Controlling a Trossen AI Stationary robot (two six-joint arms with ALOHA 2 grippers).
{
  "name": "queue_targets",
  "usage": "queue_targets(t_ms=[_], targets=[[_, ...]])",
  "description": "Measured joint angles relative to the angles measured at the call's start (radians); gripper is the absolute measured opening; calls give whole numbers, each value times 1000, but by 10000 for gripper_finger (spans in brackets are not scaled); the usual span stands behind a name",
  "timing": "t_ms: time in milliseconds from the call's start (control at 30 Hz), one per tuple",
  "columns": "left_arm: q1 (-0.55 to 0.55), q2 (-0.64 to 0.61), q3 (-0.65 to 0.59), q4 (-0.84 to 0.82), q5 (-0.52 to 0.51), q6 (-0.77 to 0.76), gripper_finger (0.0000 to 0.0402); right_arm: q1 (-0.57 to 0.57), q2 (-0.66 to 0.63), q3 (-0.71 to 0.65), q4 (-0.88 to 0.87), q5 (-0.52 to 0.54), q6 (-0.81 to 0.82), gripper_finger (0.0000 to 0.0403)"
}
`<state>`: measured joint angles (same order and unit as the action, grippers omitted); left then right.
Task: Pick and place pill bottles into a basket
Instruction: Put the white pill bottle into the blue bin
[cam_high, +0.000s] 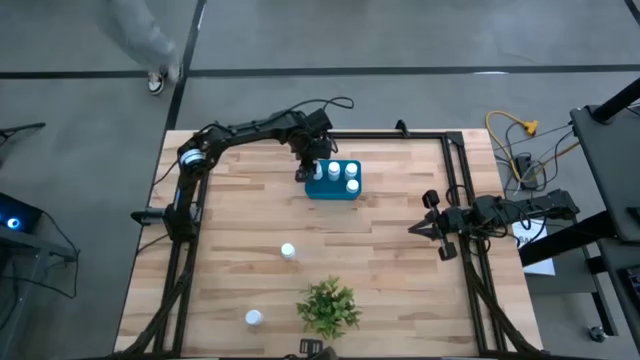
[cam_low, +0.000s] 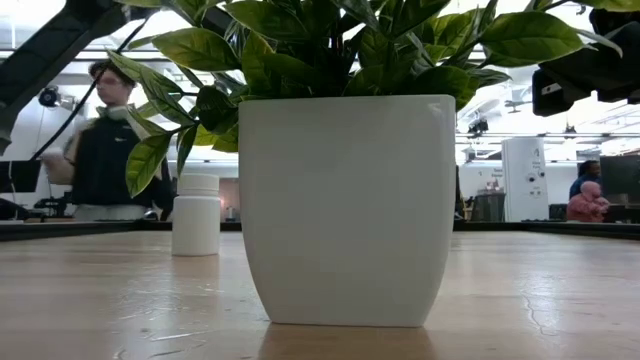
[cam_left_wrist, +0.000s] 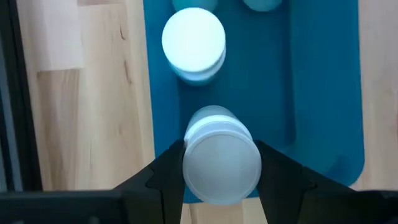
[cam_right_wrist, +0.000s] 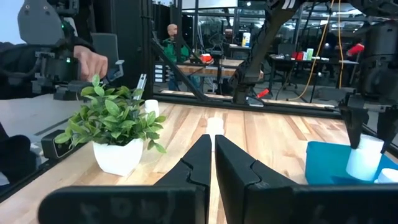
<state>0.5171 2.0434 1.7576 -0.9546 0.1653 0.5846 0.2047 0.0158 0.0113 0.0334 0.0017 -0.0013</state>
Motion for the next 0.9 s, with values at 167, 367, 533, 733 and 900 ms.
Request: queue_targets(t_ms=[167,367,533,733,900], targets=[[0,0,1,-7,-25,0,142,0,0,0,0,0,0,12],[0,0,0,-6,-25,-1,142,0,0,0,0,0,-2,12],[0,0,0,2,-23,-2,142,0,0,0,0,0,-1,12],[0,17,0,12,-19,-3,142,0,0,0,0,0,0,12],[1,52,4,10,-21,-3,142,0,0,0,0,0,0,12]])
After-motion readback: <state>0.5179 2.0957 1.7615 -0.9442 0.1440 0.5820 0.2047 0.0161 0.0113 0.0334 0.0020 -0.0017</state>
